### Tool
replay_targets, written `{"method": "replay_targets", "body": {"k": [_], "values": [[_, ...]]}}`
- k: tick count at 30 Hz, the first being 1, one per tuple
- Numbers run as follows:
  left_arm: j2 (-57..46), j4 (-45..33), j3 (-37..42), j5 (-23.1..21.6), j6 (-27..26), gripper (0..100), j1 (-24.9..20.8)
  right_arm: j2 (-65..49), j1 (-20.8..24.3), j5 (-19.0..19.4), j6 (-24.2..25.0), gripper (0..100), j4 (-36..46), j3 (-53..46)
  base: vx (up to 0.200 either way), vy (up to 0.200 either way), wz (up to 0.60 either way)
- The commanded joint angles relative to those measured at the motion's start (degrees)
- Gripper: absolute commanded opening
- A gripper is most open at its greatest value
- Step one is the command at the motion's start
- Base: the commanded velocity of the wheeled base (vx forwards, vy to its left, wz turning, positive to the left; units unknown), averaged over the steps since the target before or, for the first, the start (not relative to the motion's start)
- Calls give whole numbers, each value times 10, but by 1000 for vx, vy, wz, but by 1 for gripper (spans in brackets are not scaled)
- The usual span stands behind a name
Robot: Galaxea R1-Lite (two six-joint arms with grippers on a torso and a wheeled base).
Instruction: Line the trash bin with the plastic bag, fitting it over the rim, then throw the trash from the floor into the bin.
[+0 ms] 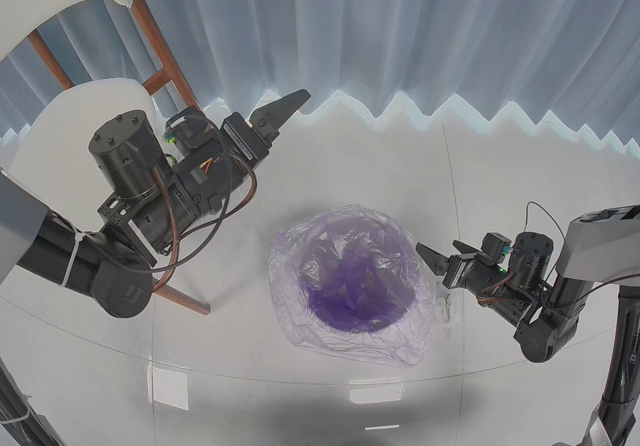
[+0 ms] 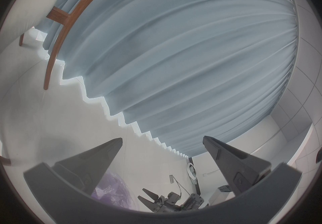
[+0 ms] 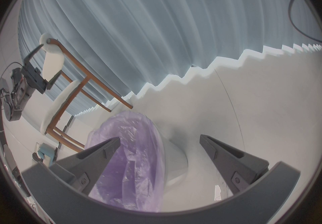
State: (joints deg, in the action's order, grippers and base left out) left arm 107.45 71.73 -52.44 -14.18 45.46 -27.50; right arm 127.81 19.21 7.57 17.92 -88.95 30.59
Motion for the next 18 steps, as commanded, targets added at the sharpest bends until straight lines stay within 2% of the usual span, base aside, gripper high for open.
{"method": "replay_targets", "body": {"k": [1,12,15,18], "values": [[15,4,-5,-3,2,100,-5,44,-3,0,0,100,-10,14,0,0,0],[15,6,1,3,-4,100,-28,76,-3,0,1,100,-10,31,0,0,0],[17,6,2,8,-13,100,-28,77,-2,0,1,100,-10,30,0,0,0],[37,6,0,22,-52,100,-28,77,-1,-1,2,100,-10,30,0,0,0]]}}
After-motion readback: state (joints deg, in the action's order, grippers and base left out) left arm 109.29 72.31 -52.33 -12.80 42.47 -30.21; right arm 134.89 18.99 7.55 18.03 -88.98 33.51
